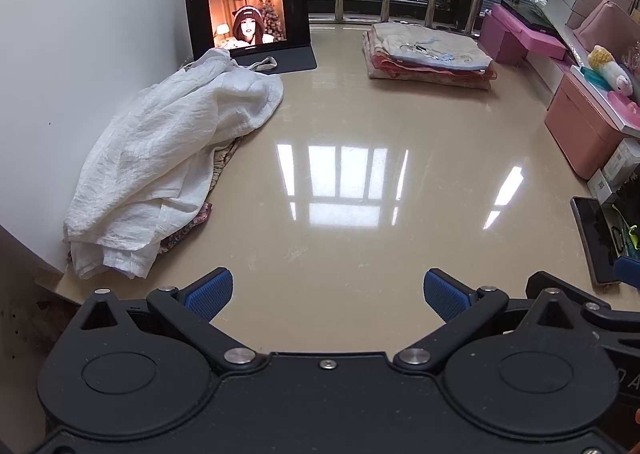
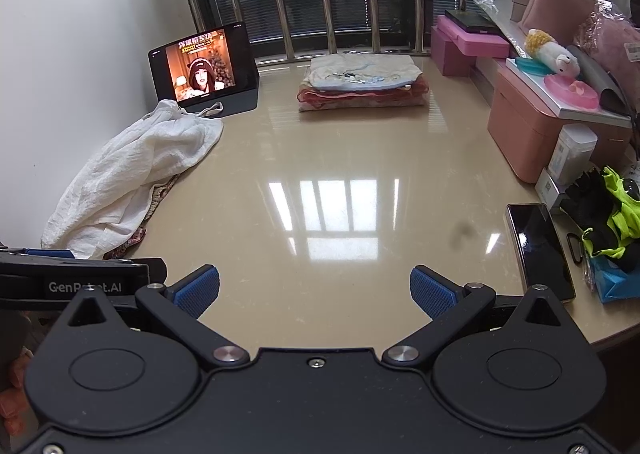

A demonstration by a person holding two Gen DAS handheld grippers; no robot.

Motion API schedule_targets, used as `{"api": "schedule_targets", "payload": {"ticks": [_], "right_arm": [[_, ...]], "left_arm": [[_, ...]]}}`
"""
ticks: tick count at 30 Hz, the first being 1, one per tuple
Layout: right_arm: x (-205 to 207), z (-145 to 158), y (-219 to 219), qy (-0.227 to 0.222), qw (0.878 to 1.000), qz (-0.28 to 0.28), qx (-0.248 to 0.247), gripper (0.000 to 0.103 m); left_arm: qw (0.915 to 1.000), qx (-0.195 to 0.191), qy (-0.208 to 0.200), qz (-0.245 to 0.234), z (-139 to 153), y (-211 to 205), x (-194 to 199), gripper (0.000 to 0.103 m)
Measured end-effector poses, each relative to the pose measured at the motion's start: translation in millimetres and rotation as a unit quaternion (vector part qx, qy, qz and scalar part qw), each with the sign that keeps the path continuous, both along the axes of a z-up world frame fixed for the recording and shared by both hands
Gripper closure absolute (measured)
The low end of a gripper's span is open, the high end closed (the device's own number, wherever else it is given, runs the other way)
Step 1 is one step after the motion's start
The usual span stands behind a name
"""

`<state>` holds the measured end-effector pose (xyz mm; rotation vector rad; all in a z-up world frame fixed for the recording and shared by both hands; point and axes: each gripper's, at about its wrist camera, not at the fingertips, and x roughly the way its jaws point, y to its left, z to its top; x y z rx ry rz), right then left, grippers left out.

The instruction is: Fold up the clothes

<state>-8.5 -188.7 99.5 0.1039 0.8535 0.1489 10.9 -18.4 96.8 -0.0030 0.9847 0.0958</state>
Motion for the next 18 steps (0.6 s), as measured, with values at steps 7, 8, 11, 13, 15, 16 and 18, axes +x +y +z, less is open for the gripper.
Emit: {"api": "schedule_targets", "payload": {"ticks": [7, 8, 11, 13, 15, 16, 18], "right_arm": [[-0.6, -1.6, -1.9, 0.001, 1.0, 0.0, 0.001, 0.0], [-0.6, -1.7, -2.0, 0.001, 1.0, 0.001, 0.001, 0.0], [-1.7, -2.3, -2.4, 0.0, 1.0, 0.001, 0.001, 0.0], [-2.0, -2.7, -2.9, 0.0, 1.0, 0.001, 0.001, 0.0], [-1.6, -2.5, -3.0, 0.0, 1.0, 0.001, 0.002, 0.0], [-1.2, -2.3, -2.9, 0.0, 1.0, 0.0, 0.002, 0.0], [-0.8, -2.3, -3.4, -0.001, 1.0, 0.001, 0.002, 0.0]], "left_arm": [[1.0, 0.002, 0.002, 0.0, -1.5, -1.5, 0.0, 0.0], [1.0, 0.002, 0.002, 0.001, -1.6, -1.8, 0.1, 0.0], [1.0, 0.002, 0.002, 0.002, -1.7, -2.3, 0.5, 0.0], [1.0, 0.002, 0.002, 0.004, -1.8, -2.5, 0.7, 0.0], [1.0, 0.002, 0.003, 0.004, -1.8, -2.6, 1.2, 0.0], [1.0, 0.001, 0.003, 0.005, -1.7, -2.5, 1.2, 0.0], [1.0, 0.0, 0.003, 0.006, -1.8, -2.4, 1.1, 0.0]]}}
